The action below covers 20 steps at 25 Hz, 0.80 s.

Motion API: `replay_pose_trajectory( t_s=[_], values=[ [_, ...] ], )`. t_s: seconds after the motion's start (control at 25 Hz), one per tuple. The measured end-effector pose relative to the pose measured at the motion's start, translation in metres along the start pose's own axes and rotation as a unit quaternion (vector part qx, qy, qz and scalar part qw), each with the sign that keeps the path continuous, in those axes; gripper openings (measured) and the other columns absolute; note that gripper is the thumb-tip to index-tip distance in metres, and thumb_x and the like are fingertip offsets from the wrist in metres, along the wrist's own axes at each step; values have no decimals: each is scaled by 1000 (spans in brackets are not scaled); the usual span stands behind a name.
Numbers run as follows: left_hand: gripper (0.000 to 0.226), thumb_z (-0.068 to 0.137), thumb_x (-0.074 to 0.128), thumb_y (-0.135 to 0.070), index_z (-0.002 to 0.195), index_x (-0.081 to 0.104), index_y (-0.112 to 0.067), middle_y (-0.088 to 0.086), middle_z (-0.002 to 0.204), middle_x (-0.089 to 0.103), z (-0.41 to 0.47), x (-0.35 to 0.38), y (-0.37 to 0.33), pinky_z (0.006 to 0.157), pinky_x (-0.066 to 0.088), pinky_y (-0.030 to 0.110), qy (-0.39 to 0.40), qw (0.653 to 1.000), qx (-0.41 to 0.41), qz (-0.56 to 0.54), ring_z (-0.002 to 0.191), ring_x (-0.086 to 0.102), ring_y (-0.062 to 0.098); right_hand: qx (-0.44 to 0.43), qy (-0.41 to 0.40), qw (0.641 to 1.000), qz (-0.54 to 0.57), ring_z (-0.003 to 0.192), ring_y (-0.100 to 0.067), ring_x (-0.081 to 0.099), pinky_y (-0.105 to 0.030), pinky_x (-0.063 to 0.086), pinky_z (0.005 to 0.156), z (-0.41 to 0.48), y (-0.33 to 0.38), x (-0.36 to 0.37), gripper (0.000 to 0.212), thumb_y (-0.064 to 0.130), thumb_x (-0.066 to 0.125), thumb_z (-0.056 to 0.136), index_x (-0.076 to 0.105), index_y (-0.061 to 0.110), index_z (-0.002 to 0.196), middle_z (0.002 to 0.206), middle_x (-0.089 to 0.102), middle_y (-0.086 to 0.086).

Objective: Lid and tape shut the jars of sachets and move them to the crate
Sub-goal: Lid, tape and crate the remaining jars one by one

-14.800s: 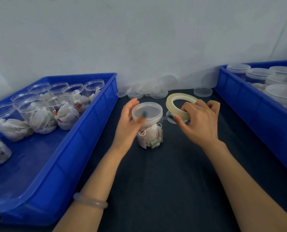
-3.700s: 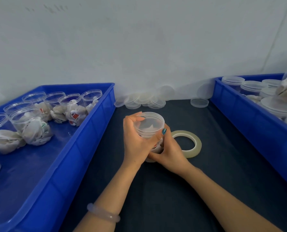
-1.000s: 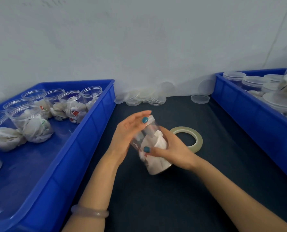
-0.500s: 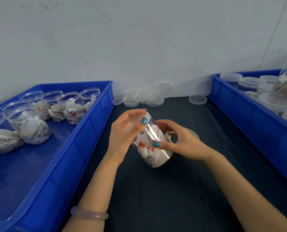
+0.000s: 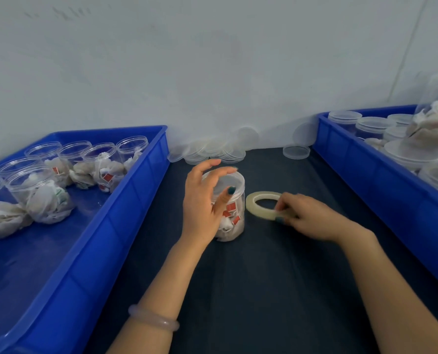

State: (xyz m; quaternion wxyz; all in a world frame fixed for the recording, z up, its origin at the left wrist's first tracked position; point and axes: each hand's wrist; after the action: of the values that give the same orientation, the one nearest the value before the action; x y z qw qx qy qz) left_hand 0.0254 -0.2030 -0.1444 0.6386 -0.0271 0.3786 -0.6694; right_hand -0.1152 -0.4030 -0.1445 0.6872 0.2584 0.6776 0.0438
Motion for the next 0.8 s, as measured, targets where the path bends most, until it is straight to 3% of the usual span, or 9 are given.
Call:
replay_pose_trajectory(
  t_s=[0.08,0.2,0.28,0.36,0.44,0.56,0.68,0.8],
  values=[
    [60,100,27,-61,131,60,-22,-4,140,51,-6,1,1,109,32,17,-7,1000,4,-9,132,44,11,1,-46,989,142,83,-13,58,-36,48,76,-3,1,-2,2,30,52,101,52,31,100,93,64,8],
    [46,104,35,-47,135,57,-20,-7,138,54,-10,-1,1,110,40,34,-32,999,12,-10,131,46,10,-34,-175,926,332,61,-2,47,-22,40,66,-8,8,-6,28,40,51,101,58,19,83,67,53,13],
    [38,103,44,-36,133,59,-18,-10,134,55,-11,-2,-3,107,44,39,-55,998,34,9,127,48,6,-73,-247,880,400,56,0,42,-11,38,60,-11,19,-9,46,52,55,96,59,15,70,60,47,8],
    [37,100,50,-32,132,61,-16,-7,131,58,-11,0,-8,107,43,38,-65,995,68,34,125,50,8,-120,-286,839,448,57,-1,41,-9,35,58,-14,29,-12,48,52,61,90,63,8,71,61,47,1],
    [39,99,53,-31,134,60,-15,-3,131,61,-14,5,-16,111,35,31,-61,991,100,68,126,51,12,-174,-286,824,458,61,0,45,-9,37,61,-17,38,-11,36,47,56,85,63,15,70,62,51,6],
    [37,98,56,-26,132,63,-15,-2,126,64,-19,11,-24,109,38,31,-67,987,115,91,122,54,15,-214,-267,842,418,67,-4,50,-16,39,65,-17,49,-3,30,42,55,88,64,17,73,69,57,9],
    [31,97,58,-25,125,68,-16,-4,120,65,-18,9,-27,101,47,38,-102,990,87,37,117,56,13,-217,-337,855,329,66,-17,49,-30,39,61,-17,52,3,29,40,57,91,62,16,76,70,56,-1],
    [23,93,63,-31,113,73,-22,-18,109,66,-16,4,-31,94,51,45,-143,989,27,-32,109,59,5,-242,-411,854,206,63,-18,48,-34,38,60,-16,55,7,30,37,57,92,62,11,76,67,54,1]
  ],
)
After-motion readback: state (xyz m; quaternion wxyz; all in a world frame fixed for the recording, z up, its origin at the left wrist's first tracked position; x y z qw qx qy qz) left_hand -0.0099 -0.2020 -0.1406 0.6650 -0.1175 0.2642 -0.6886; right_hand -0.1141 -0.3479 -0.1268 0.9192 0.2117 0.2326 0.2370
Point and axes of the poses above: each hand's wrist, its own z-axis towards the middle knuckle, its own x-axis out of the palm, y = z × x
